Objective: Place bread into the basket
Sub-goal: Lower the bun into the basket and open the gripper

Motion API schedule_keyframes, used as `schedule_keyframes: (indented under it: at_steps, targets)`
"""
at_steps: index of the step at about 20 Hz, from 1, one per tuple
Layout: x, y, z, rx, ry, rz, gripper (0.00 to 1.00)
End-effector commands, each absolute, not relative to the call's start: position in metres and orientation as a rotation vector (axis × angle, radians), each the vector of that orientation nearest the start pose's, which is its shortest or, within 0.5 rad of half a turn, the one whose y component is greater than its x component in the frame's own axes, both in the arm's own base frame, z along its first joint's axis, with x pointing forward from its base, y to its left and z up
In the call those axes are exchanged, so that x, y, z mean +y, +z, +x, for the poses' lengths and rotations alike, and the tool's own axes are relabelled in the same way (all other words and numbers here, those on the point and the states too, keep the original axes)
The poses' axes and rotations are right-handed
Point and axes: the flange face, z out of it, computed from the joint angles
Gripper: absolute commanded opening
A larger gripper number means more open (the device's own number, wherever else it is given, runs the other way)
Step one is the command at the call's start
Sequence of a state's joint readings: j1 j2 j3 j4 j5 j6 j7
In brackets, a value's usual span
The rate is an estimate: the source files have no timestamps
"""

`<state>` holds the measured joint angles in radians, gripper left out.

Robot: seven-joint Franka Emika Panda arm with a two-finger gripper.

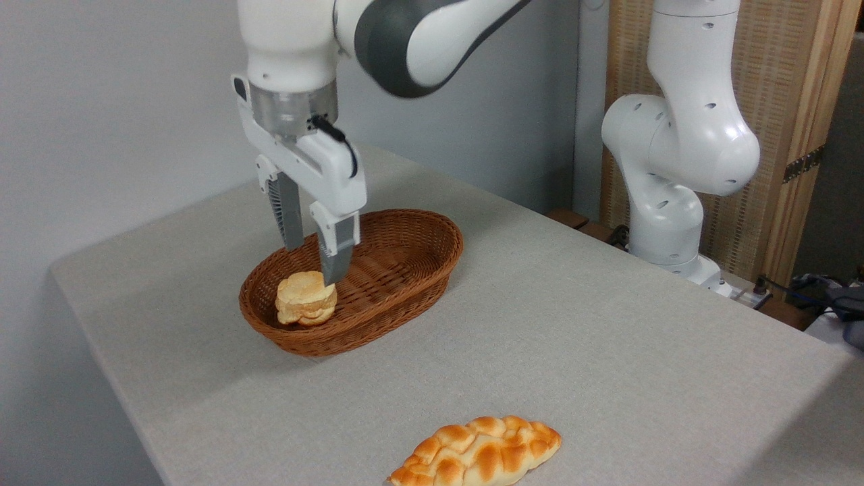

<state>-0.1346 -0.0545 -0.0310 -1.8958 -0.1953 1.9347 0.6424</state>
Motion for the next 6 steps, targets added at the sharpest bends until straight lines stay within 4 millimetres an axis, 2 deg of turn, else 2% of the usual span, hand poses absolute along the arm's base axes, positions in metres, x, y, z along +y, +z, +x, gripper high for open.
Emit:
schedule_keyframes:
  at_steps: [1, 3, 6]
  targets:
    - [-0.081, 0.551, 0.549, 1.128, -0.218, -3.07, 1.0]
    - [-0.068, 0.555, 0.552, 1.093, -0.231, -3.076, 1.0]
    - [-0.067, 0.562, 0.555, 1.09, -0.256, -3.071, 1.0]
